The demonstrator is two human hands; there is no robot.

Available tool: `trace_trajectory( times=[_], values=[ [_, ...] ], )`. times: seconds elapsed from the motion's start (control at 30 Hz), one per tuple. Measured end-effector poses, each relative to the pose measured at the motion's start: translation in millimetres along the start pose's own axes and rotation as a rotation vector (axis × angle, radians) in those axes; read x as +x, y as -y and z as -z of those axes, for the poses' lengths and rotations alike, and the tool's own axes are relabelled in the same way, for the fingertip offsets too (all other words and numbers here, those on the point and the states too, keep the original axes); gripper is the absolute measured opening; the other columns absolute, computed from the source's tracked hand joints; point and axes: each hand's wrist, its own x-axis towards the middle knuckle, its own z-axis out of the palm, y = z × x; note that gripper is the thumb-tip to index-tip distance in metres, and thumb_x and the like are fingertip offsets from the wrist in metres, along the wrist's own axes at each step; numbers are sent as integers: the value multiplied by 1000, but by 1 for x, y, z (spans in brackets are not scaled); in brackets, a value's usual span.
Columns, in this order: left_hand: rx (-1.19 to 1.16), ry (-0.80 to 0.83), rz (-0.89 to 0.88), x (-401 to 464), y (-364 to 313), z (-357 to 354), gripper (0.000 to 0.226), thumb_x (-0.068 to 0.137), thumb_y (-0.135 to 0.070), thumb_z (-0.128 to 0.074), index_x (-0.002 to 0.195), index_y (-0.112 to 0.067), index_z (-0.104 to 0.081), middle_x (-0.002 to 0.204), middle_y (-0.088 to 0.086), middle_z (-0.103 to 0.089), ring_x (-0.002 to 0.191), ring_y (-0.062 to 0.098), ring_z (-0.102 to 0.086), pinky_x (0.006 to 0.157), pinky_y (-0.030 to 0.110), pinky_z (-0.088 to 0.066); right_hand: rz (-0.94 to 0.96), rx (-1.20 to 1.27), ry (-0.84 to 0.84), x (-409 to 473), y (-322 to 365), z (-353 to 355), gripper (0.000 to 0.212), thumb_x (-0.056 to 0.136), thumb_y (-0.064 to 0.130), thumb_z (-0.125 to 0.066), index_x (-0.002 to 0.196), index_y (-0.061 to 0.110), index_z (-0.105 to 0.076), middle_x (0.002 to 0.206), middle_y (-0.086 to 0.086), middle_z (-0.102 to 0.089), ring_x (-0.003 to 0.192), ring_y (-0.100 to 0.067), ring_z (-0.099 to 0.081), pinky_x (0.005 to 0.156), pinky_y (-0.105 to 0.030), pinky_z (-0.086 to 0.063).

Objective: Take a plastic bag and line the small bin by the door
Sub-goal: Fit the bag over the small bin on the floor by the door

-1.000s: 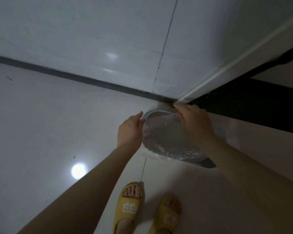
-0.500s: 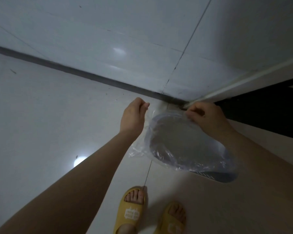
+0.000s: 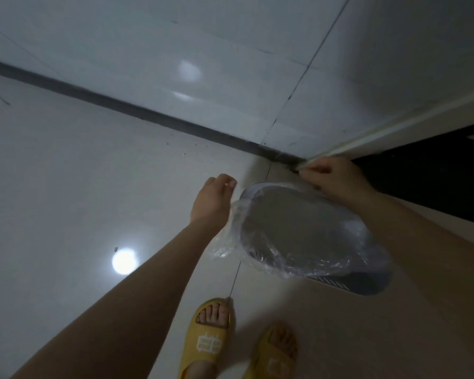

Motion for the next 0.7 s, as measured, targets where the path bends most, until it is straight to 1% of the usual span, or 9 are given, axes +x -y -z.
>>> trace_trajectory(
  times=[0.1, 0.17, 0.2, 0.27, 0.37, 0.47, 0.57, 0.63, 0.7],
  values=[
    [-21, -178, -112, -18, -12, 30, 33, 97, -27, -39, 123, -15, -55, 119, 14, -58, 101, 22, -55, 83, 26, -38, 165, -56, -203, -34, 2, 28, 22, 83, 19, -65, 102, 9, -68, 88, -2, -64, 84, -13, -59, 79, -18, -42],
    [53, -195, -284, -35, -30, 45, 33, 96, -26, -44, 125, -16, -55, 123, 11, -58, 107, 23, -55, 88, 27, -40, 246, -88, -233, -62, -7, 48, 22, 82, 14, -65, 103, 6, -67, 90, -5, -67, 84, -14, -60, 76, -11, -42],
    [87, -160, -374, -44, -42, 48, 33, 95, -25, -46, 125, -16, -55, 123, 11, -58, 108, 25, -56, 90, 30, -41, 246, -106, -265, -76, -16, 56, 23, 83, 13, -65, 104, 5, -67, 94, -8, -69, 86, -17, -61, 78, -14, -43],
    [152, -44, -533, -59, -70, 41, 34, 92, -24, -51, 124, -14, -57, 123, 12, -60, 105, 30, -57, 91, 37, -43, 141, -150, -387, -100, -39, 66, 25, 85, 16, -63, 107, 4, -65, 104, -14, -70, 94, -26, -64, 84, -29, -44],
    [234, 141, -680, -76, -117, 7, 36, 91, -28, -53, 125, -16, -57, 128, 8, -59, 110, 28, -56, 94, 38, -42, -213, -55, -550, -125, -73, 64, 33, 87, 27, -61, 112, 6, -61, 110, -19, -66, 102, -35, -60, 88, -32, -40],
    [224, 251, -670, -78, -157, -30, 38, 92, -28, -51, 128, -18, -53, 134, 4, -54, 117, 26, -53, 98, 38, -40, -487, 153, -544, -133, -93, 52, 48, 84, 43, -61, 117, 9, -56, 113, -18, -64, 103, -34, -59, 85, -33, -43],
    [289, 280, -668, -67, -181, -53, 40, 92, -27, -50, 130, -18, -51, 135, 5, -53, 119, 25, -52, 100, 37, -39, -559, 270, -544, -132, -95, 39, 59, 78, 57, -59, 116, 13, -57, 113, -13, -65, 100, -28, -60, 77, -27, -40],
    [360, 301, -681, -58, -189, -64, 38, 93, -25, -49, 130, -19, -52, 134, 5, -55, 119, 25, -52, 100, 36, -38, -499, 388, -620, -135, -90, 33, 61, 68, 61, -66, 110, 17, -58, 103, -7, -65, 89, -22, -60, 69, -26, -42],
    [424, 329, -672, -49, -189, -73, 35, 93, -23, -47, 128, -20, -55, 134, 4, -57, 121, 23, -52, 101, 34, -37, -402, 394, -678, -139, -89, 26, 54, 64, 54, -73, 102, 18, -58, 94, -2, -63, 81, -19, -58, 64, -27, -45]
  ],
)
